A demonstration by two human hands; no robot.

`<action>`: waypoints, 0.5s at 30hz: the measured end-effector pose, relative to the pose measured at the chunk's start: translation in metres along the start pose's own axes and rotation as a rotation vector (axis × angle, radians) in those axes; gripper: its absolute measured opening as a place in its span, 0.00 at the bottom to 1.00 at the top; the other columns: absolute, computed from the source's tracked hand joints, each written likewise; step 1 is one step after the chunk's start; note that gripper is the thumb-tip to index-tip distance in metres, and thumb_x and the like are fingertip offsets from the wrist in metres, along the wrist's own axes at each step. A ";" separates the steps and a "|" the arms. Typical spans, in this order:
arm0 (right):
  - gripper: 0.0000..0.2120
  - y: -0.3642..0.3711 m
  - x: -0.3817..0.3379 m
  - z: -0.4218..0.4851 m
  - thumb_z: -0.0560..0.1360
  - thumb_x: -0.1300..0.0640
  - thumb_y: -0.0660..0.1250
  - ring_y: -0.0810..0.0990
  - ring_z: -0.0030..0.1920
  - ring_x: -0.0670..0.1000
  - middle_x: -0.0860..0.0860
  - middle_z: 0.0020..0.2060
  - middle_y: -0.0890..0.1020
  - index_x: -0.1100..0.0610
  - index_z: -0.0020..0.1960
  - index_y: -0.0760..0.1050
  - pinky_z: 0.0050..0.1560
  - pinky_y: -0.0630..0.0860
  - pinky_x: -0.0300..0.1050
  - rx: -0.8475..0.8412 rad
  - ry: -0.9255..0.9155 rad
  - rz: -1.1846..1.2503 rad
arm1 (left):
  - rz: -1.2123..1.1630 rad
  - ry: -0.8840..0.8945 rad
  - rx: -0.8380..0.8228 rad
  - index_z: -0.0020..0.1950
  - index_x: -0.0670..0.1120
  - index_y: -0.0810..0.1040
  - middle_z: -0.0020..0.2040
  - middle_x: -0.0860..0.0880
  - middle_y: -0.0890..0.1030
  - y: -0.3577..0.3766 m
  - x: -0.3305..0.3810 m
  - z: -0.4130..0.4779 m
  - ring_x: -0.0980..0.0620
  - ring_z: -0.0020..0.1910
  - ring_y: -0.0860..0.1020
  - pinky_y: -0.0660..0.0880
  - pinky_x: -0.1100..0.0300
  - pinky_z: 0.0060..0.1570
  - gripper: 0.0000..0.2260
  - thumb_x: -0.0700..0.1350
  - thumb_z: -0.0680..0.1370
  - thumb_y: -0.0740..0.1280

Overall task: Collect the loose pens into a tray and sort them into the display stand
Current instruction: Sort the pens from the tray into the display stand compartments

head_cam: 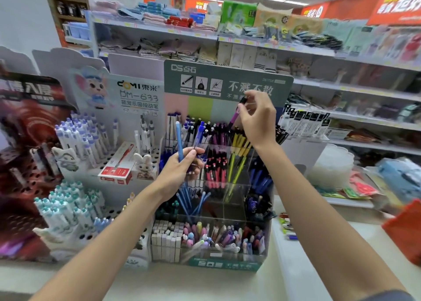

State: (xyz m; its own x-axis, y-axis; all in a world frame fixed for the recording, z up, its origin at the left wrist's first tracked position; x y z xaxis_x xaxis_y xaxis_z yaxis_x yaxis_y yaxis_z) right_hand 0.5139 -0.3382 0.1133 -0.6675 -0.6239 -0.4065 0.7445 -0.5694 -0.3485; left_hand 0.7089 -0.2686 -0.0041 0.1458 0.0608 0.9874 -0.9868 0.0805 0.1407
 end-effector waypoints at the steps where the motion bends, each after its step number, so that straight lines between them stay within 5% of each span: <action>1: 0.14 0.004 0.002 0.001 0.74 0.66 0.71 0.80 0.43 0.47 0.55 0.50 0.80 0.63 0.59 0.77 0.50 0.79 0.37 -0.085 0.014 -0.020 | 0.000 -0.002 -0.002 0.59 0.46 0.79 0.39 0.50 0.81 0.000 0.000 0.000 0.54 0.35 0.77 0.75 0.61 0.37 0.12 0.46 0.85 0.57; 5: 0.12 0.024 0.010 -0.016 0.77 0.61 0.69 0.80 0.50 0.52 0.54 0.51 0.84 0.60 0.59 0.80 0.58 0.77 0.49 -0.493 0.054 -0.160 | 0.002 -0.003 0.006 0.60 0.46 0.79 0.40 0.49 0.82 0.002 -0.001 -0.001 0.54 0.36 0.79 0.76 0.60 0.41 0.12 0.46 0.85 0.57; 10: 0.14 0.025 0.016 -0.020 0.80 0.55 0.63 0.72 0.63 0.56 0.53 0.53 0.85 0.53 0.64 0.79 0.65 0.68 0.51 -0.667 0.072 -0.322 | -0.010 -0.003 0.014 0.58 0.46 0.79 0.40 0.48 0.82 -0.002 -0.002 -0.003 0.53 0.37 0.79 0.76 0.60 0.40 0.11 0.46 0.85 0.58; 13: 0.18 0.020 0.009 -0.018 0.79 0.56 0.65 0.73 0.60 0.57 0.55 0.56 0.83 0.54 0.68 0.76 0.64 0.65 0.53 -0.574 -0.048 -0.367 | -0.017 0.006 0.016 0.58 0.47 0.79 0.40 0.48 0.83 -0.004 -0.001 -0.006 0.54 0.37 0.79 0.77 0.61 0.38 0.11 0.46 0.85 0.58; 15: 0.20 0.017 -0.012 -0.025 0.78 0.57 0.67 0.76 0.52 0.54 0.53 0.52 0.83 0.57 0.69 0.74 0.58 0.70 0.49 -0.431 -0.084 -0.180 | -0.010 0.012 0.012 0.58 0.47 0.79 0.40 0.49 0.83 -0.004 0.000 -0.007 0.54 0.37 0.79 0.76 0.61 0.38 0.11 0.46 0.84 0.58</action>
State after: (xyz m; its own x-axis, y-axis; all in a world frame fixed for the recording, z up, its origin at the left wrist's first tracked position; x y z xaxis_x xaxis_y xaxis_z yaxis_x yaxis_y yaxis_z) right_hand 0.5347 -0.3271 0.0913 -0.7719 -0.5871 -0.2438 0.5428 -0.4092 -0.7334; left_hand 0.7139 -0.2620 -0.0048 0.1568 0.0722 0.9850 -0.9859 0.0696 0.1519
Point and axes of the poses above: each hand's wrist, its own z-axis towards the middle knuckle, its own y-axis out of the palm, x = y × z, the point moved 3 cm from there along z, towards the middle knuckle
